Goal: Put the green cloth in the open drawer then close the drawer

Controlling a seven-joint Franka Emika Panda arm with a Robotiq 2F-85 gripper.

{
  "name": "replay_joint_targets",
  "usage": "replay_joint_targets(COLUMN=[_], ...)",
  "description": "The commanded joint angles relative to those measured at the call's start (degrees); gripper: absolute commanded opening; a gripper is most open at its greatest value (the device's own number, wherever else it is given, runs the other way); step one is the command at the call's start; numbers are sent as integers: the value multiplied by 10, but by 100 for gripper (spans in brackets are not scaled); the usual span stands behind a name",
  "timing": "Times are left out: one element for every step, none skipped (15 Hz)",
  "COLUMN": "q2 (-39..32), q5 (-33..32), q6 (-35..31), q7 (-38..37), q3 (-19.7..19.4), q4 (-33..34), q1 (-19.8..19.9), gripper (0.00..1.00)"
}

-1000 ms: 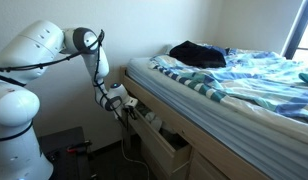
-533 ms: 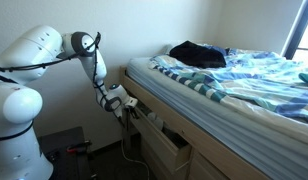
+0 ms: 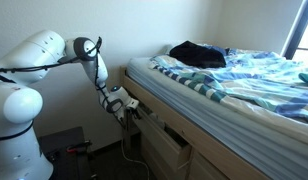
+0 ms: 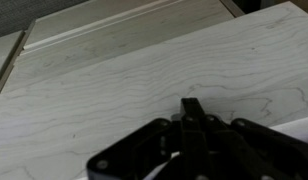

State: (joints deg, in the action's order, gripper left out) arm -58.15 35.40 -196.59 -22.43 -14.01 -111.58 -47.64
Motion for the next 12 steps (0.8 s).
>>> replay_joint_targets(q2=[-40,-43,-46,-49,-50,-48,-41,-28,-20,-6,11,20], q5=[8,7,6,6,4,3,-5,1,-1,-12,-28,-41], q6=[-13,-12,-11,-9,-6,-1,14,25,37,57,83,102], q7=[-19,-20,-22,-27,-27,-26,-19,7,11,18,26,28], q3=[-10,-11,-11,-11,-10,-10,-6,7,5,13,20,22], q4=[55,60,64,68,70,69,63,53,43,31,15,6], q1=[8,9,10,11,13,13,15,24,21,26,31,34], gripper=[0,0,0,0,0,0,0,0,0,0,0,0])
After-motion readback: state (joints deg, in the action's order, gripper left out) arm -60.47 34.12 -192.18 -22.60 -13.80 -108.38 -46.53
